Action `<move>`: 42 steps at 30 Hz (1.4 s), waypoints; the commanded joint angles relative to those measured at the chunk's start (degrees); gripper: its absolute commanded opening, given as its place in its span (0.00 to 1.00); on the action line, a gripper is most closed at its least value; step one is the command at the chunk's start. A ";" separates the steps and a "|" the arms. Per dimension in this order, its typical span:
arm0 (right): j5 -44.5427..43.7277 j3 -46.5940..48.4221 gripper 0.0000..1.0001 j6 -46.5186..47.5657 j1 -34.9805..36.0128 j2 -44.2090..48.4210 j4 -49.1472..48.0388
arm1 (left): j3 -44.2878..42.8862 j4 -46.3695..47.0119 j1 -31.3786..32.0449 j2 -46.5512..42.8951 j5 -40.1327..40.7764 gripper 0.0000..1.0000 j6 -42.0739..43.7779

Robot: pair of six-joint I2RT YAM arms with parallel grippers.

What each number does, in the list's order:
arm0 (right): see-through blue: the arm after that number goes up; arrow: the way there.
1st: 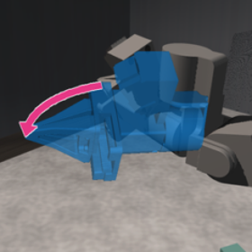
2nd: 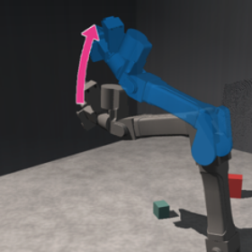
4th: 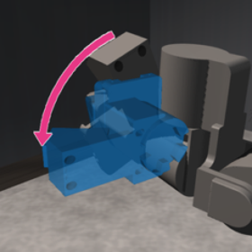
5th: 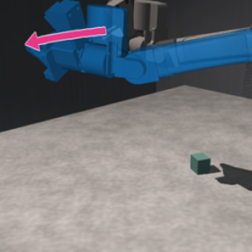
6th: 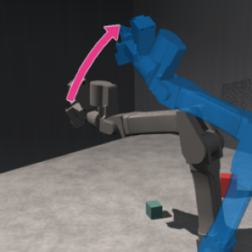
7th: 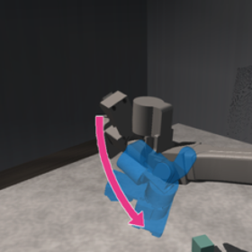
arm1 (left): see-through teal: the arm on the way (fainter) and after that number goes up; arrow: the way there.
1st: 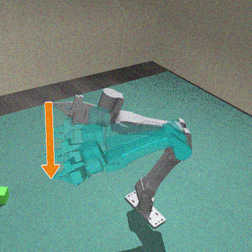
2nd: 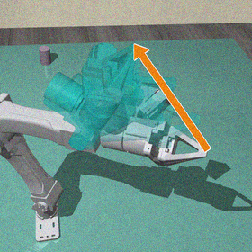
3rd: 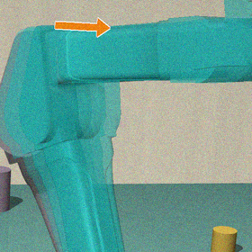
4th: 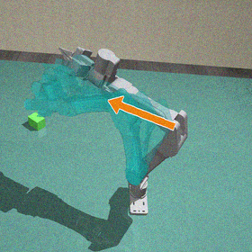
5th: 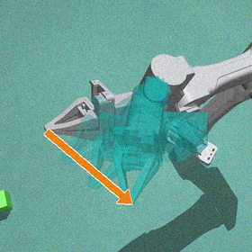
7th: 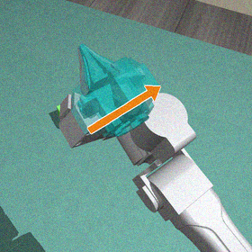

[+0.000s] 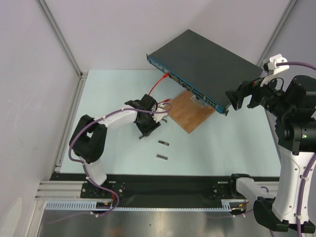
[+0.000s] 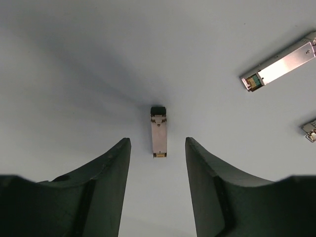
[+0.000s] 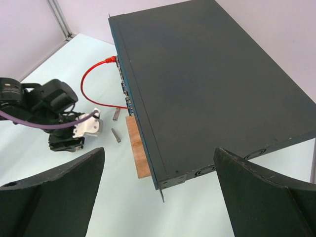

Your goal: Insert the plug into the switch port

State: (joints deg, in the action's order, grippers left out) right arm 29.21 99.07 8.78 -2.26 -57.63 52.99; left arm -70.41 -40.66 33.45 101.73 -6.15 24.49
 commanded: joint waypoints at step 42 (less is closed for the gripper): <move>-3.78 -4.32 1.00 -12.21 16.30 -4.16 -19.76 | -11.23 2.66 2.06 -43.96 0.07 0.00 -27.37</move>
State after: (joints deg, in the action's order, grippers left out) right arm 32.05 95.04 -0.84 7.75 -60.25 40.73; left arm -79.50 -44.86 36.36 62.52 -11.86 7.03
